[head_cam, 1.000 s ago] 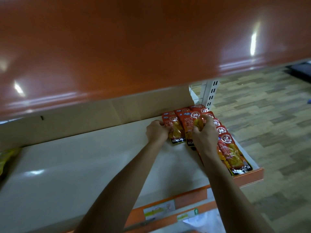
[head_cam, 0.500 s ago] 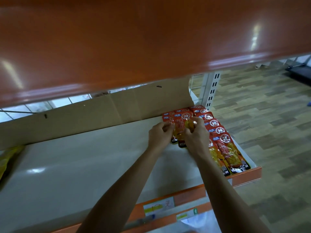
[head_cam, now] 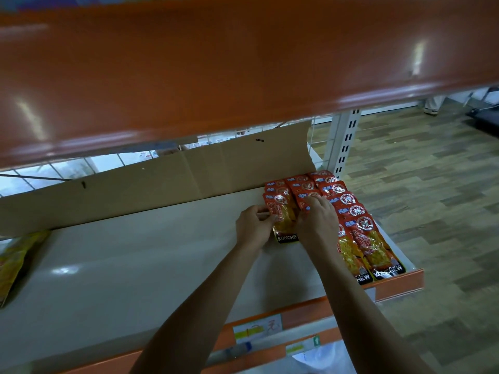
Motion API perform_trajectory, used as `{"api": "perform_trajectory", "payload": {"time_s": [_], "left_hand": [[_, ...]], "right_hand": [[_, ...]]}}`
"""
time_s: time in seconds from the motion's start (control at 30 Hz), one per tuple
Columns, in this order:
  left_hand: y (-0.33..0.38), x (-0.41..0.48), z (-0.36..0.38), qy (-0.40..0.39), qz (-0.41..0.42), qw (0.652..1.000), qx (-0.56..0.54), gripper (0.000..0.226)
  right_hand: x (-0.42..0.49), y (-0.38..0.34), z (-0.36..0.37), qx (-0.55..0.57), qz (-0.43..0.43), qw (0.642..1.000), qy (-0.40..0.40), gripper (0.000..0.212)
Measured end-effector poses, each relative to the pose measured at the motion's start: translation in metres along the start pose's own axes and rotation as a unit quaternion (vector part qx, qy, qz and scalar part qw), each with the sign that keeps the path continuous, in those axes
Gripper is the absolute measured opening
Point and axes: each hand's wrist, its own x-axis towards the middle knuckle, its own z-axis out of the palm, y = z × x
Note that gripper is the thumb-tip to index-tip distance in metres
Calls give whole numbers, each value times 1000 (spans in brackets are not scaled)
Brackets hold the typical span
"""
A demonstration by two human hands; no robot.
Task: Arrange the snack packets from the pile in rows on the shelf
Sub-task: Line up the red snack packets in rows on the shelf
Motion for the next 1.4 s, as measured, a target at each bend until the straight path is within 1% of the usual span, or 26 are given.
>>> {"api": "perform_trajectory", "payload": {"time_s": [0.2, 0.33, 0.6, 0.8, 0.97, 1.1, 1.27, 1.4], "left_hand": [[4, -2, 11, 4, 14, 998, 59, 30], [5, -1, 15, 7, 21, 995, 101, 33], [7, -1, 17, 16, 22, 989, 148, 36], [8, -1, 12, 3, 37, 981, 189, 38], [6, -5, -4, 18, 65, 976, 205, 34], [-1, -11, -31, 46, 101, 965, 236, 28], [-15, -19, -83, 81, 139, 932, 326, 32], [-33, -29, -140, 128, 131, 908, 376, 35]], "right_hand": [[-2, 5, 2, -47, 1, 998, -38, 41], [-1, 5, 1, -39, 10, 998, -44, 39], [-3, 2, 0, -18, 21, 999, -39, 37], [-4, -2, 0, -14, 14, 1000, -23, 37], [-10, -14, 6, 2, -14, 999, -32, 40], [-21, -33, 20, -1, -64, 997, -48, 36], [-43, -70, 46, -1, -148, 984, -95, 43], [-67, -114, 74, -8, -205, 970, -132, 44]]}}
